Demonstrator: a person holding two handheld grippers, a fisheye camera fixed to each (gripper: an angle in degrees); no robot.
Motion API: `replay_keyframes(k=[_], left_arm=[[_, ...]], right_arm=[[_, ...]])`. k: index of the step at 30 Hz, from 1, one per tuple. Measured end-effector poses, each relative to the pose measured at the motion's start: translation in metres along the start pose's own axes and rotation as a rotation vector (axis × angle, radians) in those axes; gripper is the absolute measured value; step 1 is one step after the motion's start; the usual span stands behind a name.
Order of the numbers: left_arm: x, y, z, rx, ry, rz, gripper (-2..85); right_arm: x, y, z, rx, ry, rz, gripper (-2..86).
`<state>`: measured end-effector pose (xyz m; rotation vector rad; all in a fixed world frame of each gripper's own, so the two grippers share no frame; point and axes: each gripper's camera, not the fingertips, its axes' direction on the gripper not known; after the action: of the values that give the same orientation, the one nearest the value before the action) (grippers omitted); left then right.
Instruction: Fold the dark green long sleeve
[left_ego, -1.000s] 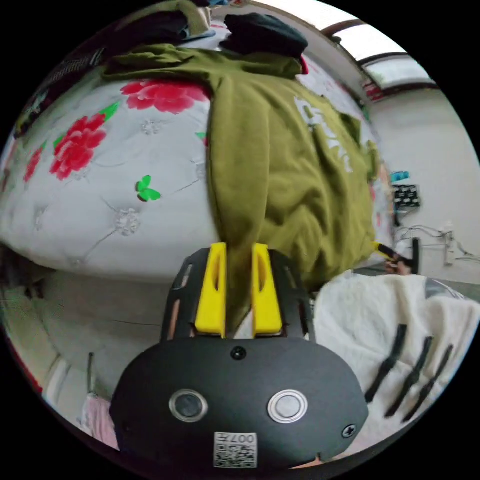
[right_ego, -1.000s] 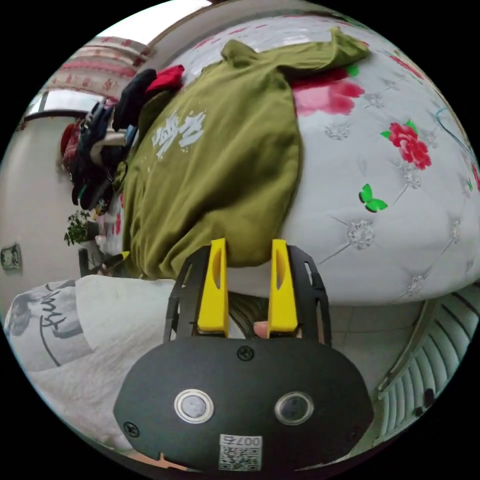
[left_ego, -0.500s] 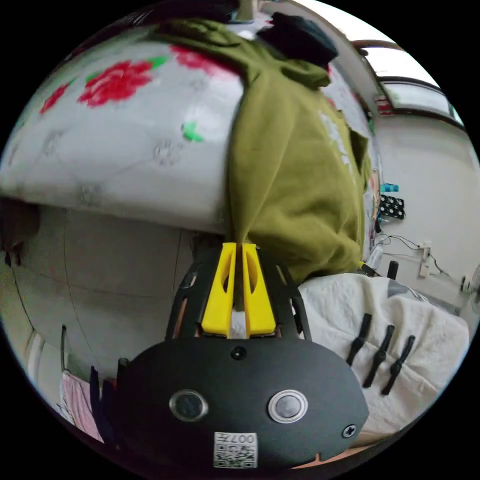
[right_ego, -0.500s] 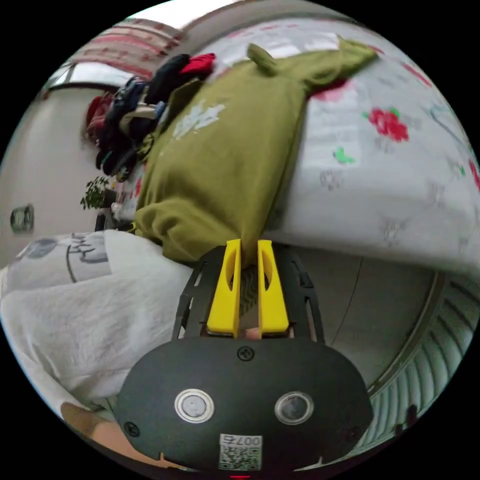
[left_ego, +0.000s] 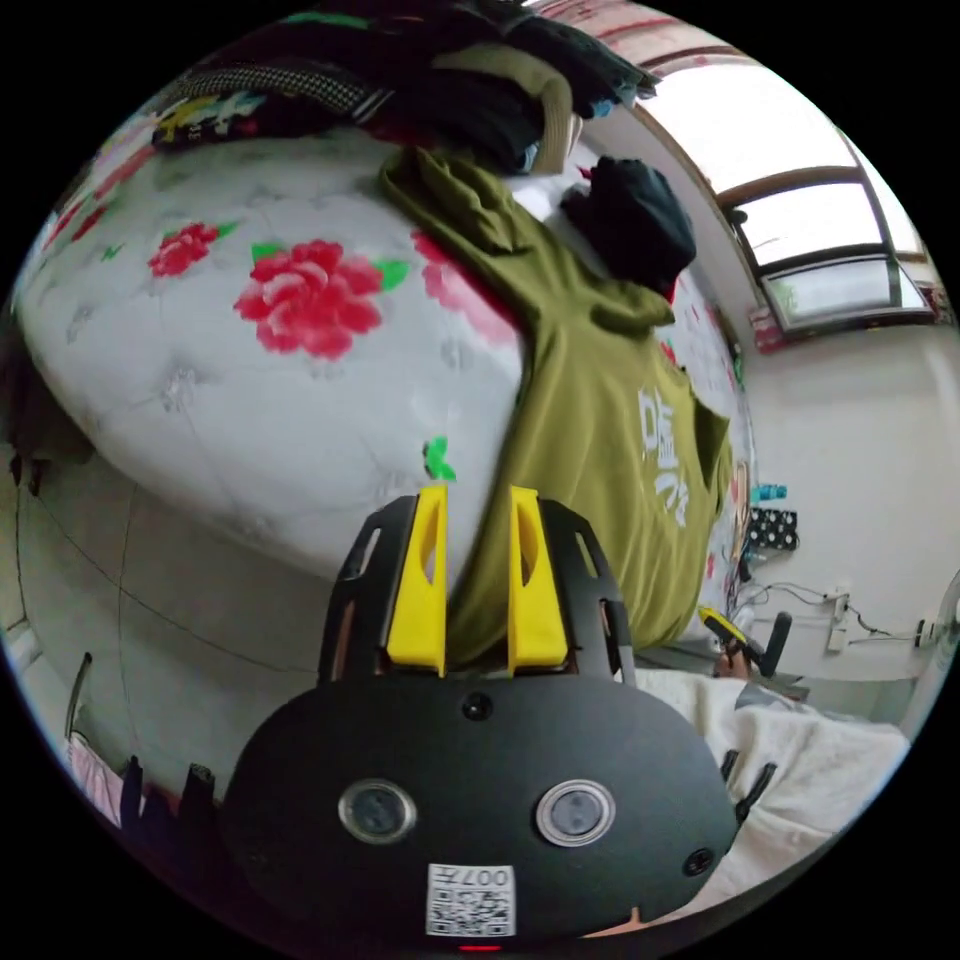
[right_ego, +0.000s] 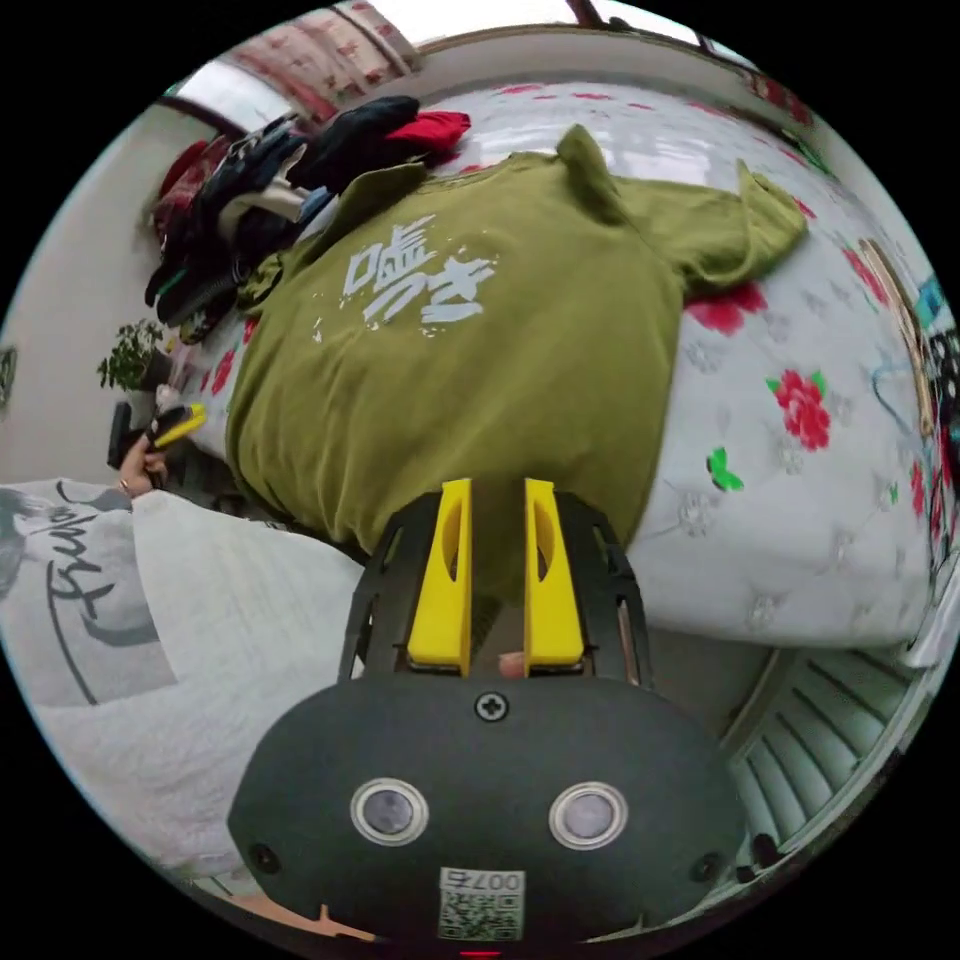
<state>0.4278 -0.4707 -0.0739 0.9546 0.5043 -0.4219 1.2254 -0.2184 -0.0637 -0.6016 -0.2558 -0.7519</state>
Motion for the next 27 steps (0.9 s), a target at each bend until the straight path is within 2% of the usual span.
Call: replay_keyframes(k=[4,8,12,16,21,25,27], left_arm=[[0.013,-0.049,-0.004,0.051,-0.076,0.058,12.1],[0.044,-0.109,-0.007,0.112,-0.164,0.195,13.6],[0.086,-0.164,0.002,0.173,-0.196,0.356,14.0],[0.105,-0.212,0.041,0.100,-0.303,0.406,14.3],[0.095,-0.262,0.102,-0.058,-0.575,0.333,12.7],[0.074,-0.273,0.094,-0.056,-0.438,0.360,8.0],[0.042,-0.281,0.069,-0.018,-0.398,0.259,5.5]], right_arm=[[-0.057,-0.037,0.042,-0.068,0.063,-0.128,5.8],[-0.085,-0.059,0.084,-0.170,0.052,-0.164,6.5],[-0.112,-0.067,0.110,-0.229,0.192,-0.238,6.0],[-0.111,-0.078,0.121,-0.276,0.179,-0.202,5.5],[-0.109,-0.089,0.133,-0.318,0.172,-0.137,5.2],[-0.111,-0.093,0.142,-0.339,0.196,-0.106,5.1],[-0.109,-0.093,0.144,-0.341,0.192,-0.097,5.1]])
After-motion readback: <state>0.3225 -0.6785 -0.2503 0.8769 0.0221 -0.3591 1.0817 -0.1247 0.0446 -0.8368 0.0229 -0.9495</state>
